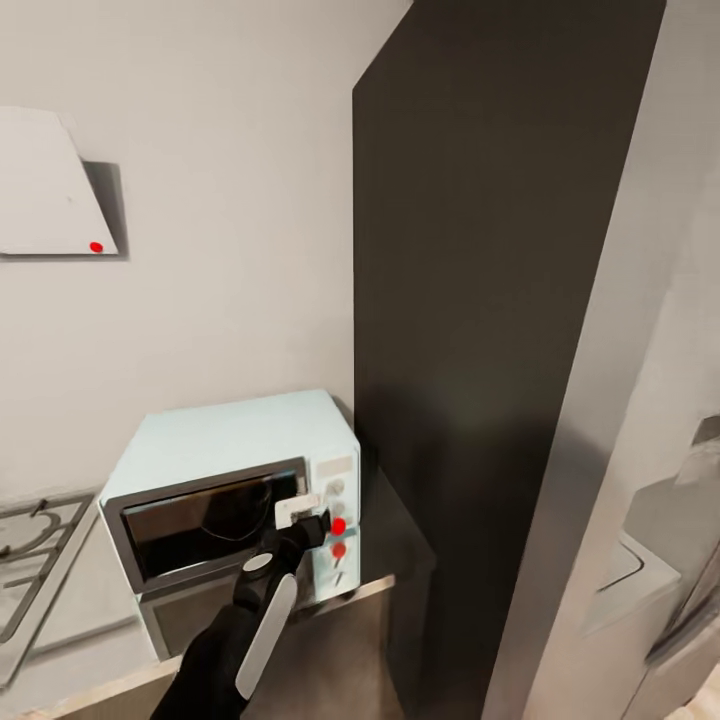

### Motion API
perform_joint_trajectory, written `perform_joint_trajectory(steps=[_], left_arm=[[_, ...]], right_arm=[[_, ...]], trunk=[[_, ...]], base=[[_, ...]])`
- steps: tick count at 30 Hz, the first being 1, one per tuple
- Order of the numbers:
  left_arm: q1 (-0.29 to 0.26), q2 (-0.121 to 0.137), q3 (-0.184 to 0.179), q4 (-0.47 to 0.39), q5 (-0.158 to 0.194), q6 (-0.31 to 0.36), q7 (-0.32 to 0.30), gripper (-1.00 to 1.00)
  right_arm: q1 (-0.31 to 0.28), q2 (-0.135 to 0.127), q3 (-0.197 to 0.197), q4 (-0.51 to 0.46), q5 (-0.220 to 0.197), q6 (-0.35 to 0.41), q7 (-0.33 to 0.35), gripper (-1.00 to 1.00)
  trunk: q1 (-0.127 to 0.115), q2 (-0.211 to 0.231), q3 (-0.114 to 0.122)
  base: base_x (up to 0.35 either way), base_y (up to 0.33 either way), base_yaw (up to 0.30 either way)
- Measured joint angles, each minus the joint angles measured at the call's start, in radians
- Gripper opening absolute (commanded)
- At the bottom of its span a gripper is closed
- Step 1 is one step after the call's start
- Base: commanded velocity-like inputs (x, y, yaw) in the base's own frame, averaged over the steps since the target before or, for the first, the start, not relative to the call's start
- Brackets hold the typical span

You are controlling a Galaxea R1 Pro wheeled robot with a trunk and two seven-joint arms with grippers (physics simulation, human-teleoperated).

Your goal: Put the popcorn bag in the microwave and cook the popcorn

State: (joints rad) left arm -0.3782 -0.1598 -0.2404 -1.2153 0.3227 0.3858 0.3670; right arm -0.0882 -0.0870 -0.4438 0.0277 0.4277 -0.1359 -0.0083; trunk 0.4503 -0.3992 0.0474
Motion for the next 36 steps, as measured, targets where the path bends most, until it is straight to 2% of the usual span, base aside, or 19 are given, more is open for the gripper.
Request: perform_joint_trajectory(steps=[23,27,29,31,32,34,36], left_arm=[[0.0,-0.003,-0.005,-0.001,-0.003,0.011,0.001,1.0],[0.001,-0.005,-0.001,0.032,0.025,0.014,0.0,1.0],[0.001,-0.005,-0.001,0.175,0.058,0.006,-0.001,1.0],[0.002,-0.007,0.0,0.359,0.129,-0.001,-0.001,1.0],[0.002,-0.009,-0.001,0.488,0.222,-0.05,-0.003,1.0],[0.002,-0.009,0.001,0.643,0.279,-0.118,-0.005,1.0],[0.002,-0.011,0.005,0.852,0.306,-0.177,-0.009,1.0]], right_arm=[[0.0,0.0,0.001,0.0,0.001,0.0,0.0,1.0],[0.0,0.0,0.002,0.0,0.003,0.0,0.0,1.0],[0.0,0.0,0.001,0.0,0.005,0.0,0.0,1.0],[0.0,0.0,0.0,0.0,0.005,-0.002,-0.006,1.0],[0.0,0.001,0.0,0.0,0.004,-0.004,-0.011,1.0],[0.0,0.001,0.0,0.0,0.006,-0.006,-0.012,1.0],[0.0,0.002,0.001,0.0,0.007,-0.01,-0.012,1.0]], trunk=[[0.0,0.0,0.0],[0.0,0.0,0.0],[0.0,0.0,0.0],[0.0,0.001,0.0],[0.0,0.0,0.0],[0.0,0.0,0.0],[0.0,0.0,0.0]], base=[[-0.346,0.0,0.0],[-0.346,0.0,0.0],[-0.346,0.0,0.0],[-0.346,0.0,0.0],[-0.346,0.0,0.0],[-0.346,0.0,0.0],[-0.346,0.0,0.0]])
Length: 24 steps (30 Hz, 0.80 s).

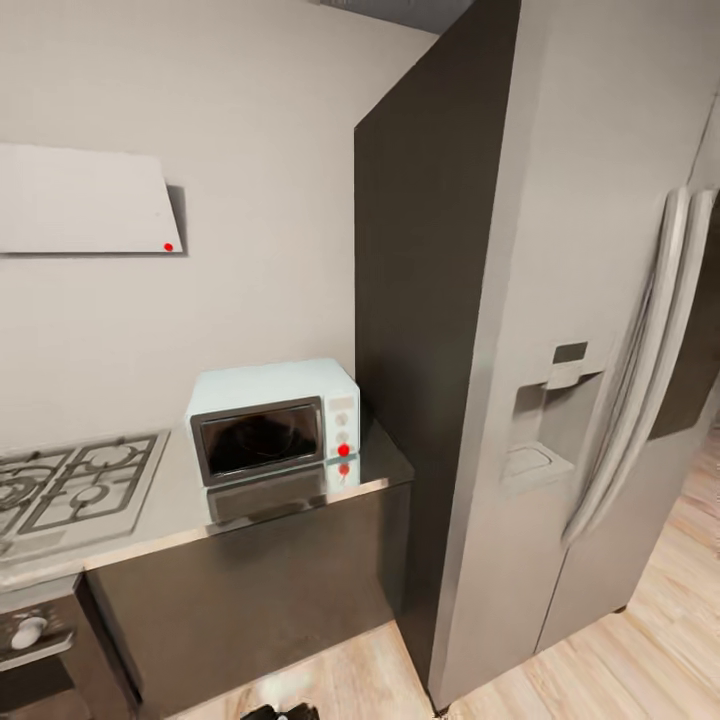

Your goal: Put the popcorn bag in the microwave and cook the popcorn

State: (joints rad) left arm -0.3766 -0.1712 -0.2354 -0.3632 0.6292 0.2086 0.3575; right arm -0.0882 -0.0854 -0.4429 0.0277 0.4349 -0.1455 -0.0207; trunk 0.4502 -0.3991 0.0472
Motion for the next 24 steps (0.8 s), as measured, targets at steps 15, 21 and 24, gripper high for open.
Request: perform_joint_trajectory(steps=[15,21,24], left_arm=[[0.128,0.094,-0.001,0.363,-0.006,-0.21,-0.14,1.0],[0.148,0.077,-0.003,0.362,-0.007,-0.221,-0.148,1.0],[0.148,0.077,-0.003,0.362,-0.007,-0.221,-0.148,1.0]], right_arm=[[0.0,0.012,0.0,-0.043,0.078,-0.004,0.002,1.0],[0.0,0.013,-0.001,-0.043,0.121,0.004,0.001,1.0],[0.0,0.014,-0.002,-0.043,0.125,0.002,0.001,1.0]], trunk=[[0.0,0.0,0.0],[-0.001,0.0,0.0],[-0.001,0.0,0.0]], base=[[-0.323,0.056,0.0],[-0.024,0.005,0.0],[0.0,0.0,0.0]])
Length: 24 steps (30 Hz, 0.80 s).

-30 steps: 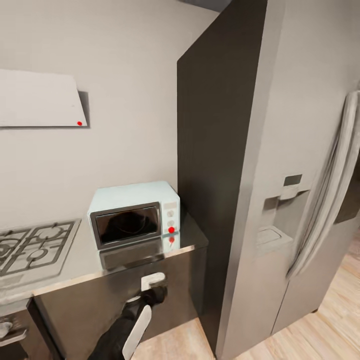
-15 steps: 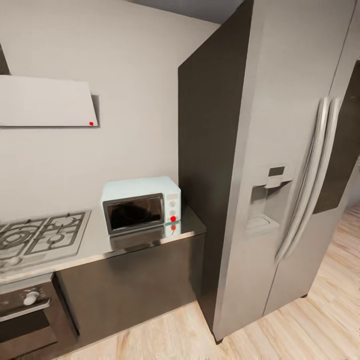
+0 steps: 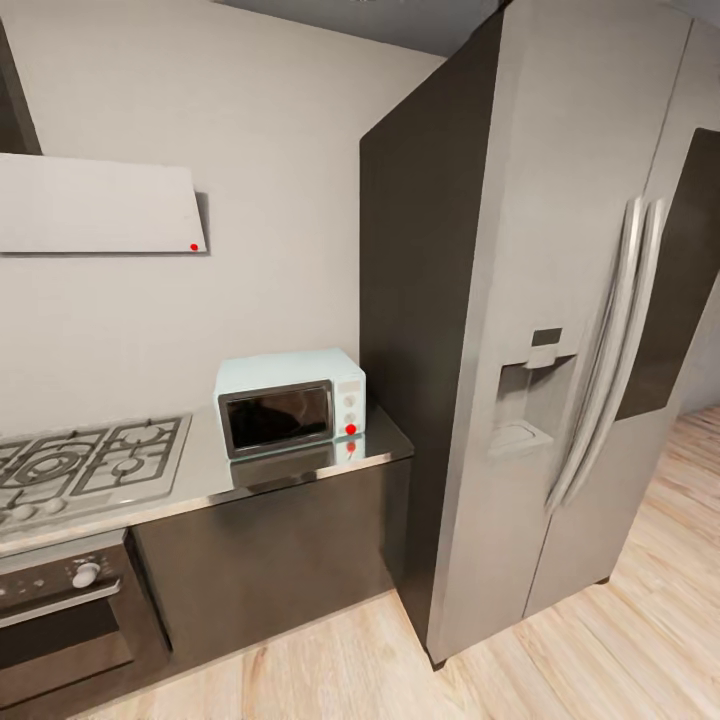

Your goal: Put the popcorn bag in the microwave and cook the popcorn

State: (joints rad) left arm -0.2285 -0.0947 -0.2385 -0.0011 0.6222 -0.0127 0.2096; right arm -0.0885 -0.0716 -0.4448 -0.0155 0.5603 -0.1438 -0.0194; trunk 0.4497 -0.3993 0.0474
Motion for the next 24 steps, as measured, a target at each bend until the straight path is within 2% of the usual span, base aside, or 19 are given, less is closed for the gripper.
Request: perform_joint_trajectory(steps=[5,10,24], left_arm=[[0.0,0.0,0.0,0.0,0.0,-0.001,0.001,1.0],[0.0,0.0,0.0,-0.001,0.0,-0.001,0.001,1.0],[0.0,0.001,0.0,0.0,0.0,-0.001,0.0,1.0]], right_arm=[[0.0,0.004,-0.001,0.0,-0.004,0.007,0.0,1.0],[0.0,-0.005,0.0,0.0,-0.004,0.009,0.0,1.0],[0.0,-0.006,0.002,0.0,-0.001,0.008,0.001,1.0]], trunk=[[0.0,0.0,0.0],[0.0,0.0,0.0],[0.0,0.0,0.0]], base=[[0.0,0.0,0.058],[0.0,0.0,0.251],[0.0,0.0,0.269]])
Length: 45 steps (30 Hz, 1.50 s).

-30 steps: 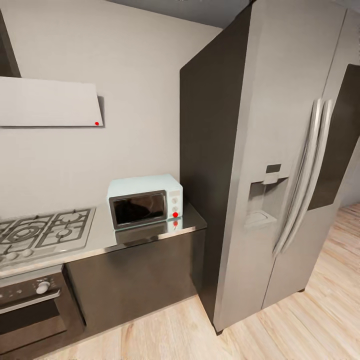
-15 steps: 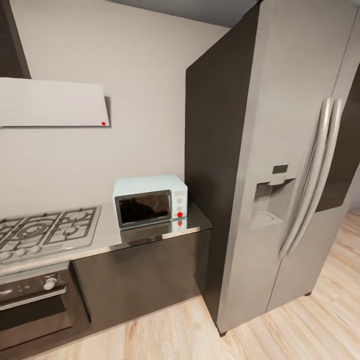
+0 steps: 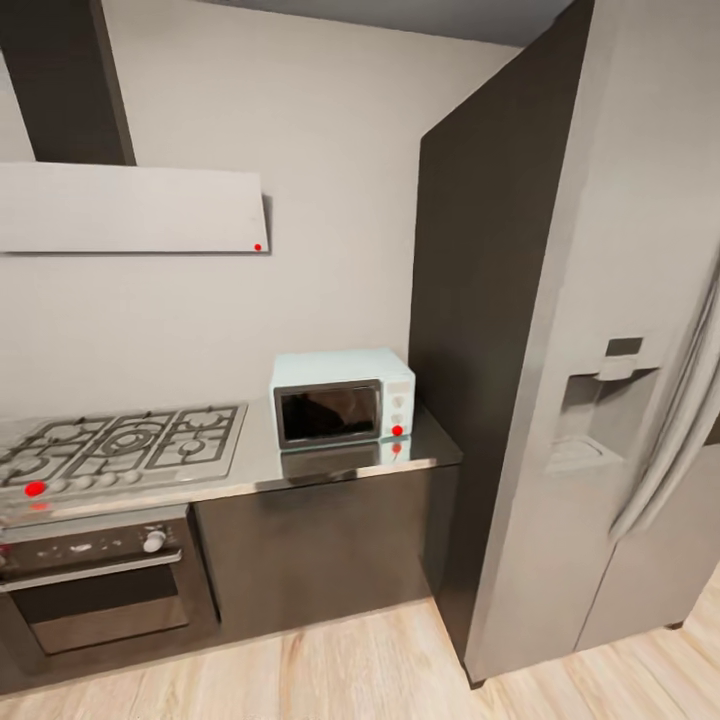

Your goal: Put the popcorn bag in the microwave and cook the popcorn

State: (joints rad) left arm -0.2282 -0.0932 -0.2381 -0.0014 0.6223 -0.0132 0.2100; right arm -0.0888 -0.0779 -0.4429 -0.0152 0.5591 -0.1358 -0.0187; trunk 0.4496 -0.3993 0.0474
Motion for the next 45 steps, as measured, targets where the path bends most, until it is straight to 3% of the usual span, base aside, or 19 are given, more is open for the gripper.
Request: perform_joint_trajectory(steps=[27,45], left_arm=[[0.0,0.0,0.001,0.0,0.0,-0.001,0.001,1.0],[0.0,0.0,0.0,0.0,0.0,-0.001,0.001,1.0]], right_arm=[[0.0,-0.002,0.0,0.0,0.0,-0.001,0.0,1.0],[0.0,-0.003,-0.004,0.0,-0.005,-0.009,-0.001,1.0]], trunk=[[0.0,0.0,0.0],[0.0,0.0,0.0]], base=[[0.0,0.0,0.264],[0.0,0.0,0.009]])
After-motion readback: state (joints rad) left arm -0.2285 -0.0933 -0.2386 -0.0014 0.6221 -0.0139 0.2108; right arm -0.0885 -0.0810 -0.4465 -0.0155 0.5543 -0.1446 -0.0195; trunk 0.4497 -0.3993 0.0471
